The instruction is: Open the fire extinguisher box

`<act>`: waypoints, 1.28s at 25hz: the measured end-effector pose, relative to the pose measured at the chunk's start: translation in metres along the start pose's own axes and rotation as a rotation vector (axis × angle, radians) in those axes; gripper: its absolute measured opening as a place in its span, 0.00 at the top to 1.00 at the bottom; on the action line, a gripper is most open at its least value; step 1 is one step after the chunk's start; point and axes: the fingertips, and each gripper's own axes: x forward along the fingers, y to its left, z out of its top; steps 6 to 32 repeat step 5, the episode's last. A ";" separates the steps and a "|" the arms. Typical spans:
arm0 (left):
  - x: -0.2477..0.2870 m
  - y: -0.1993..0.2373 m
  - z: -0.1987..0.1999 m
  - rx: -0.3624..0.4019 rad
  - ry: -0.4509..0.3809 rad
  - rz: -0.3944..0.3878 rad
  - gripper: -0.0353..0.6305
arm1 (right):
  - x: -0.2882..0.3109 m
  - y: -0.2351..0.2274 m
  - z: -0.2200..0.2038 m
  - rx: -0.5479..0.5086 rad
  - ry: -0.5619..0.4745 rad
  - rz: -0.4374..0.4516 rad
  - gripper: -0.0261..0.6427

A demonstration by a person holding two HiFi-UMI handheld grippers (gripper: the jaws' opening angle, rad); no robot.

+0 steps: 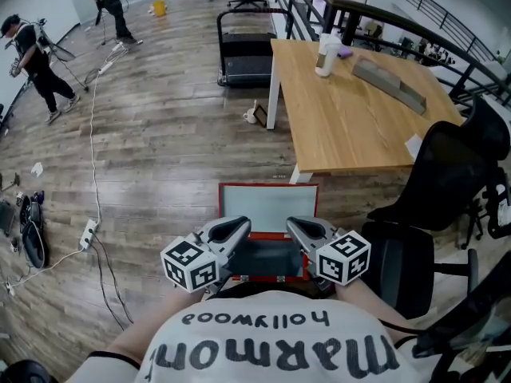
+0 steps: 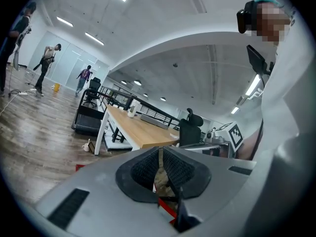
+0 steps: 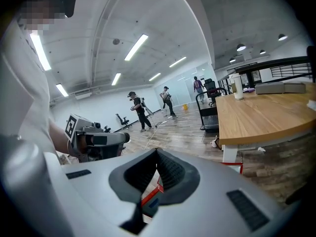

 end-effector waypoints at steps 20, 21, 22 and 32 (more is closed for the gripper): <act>-0.001 0.000 0.000 0.000 0.001 -0.005 0.90 | 0.001 0.000 -0.002 0.001 0.007 -0.002 0.94; -0.001 0.000 0.000 0.000 0.001 -0.005 0.90 | 0.001 0.000 -0.002 0.001 0.007 -0.002 0.94; -0.001 0.000 0.000 0.000 0.001 -0.005 0.90 | 0.001 0.000 -0.002 0.001 0.007 -0.002 0.94; -0.001 0.000 0.000 0.000 0.001 -0.005 0.90 | 0.001 0.000 -0.002 0.001 0.007 -0.002 0.94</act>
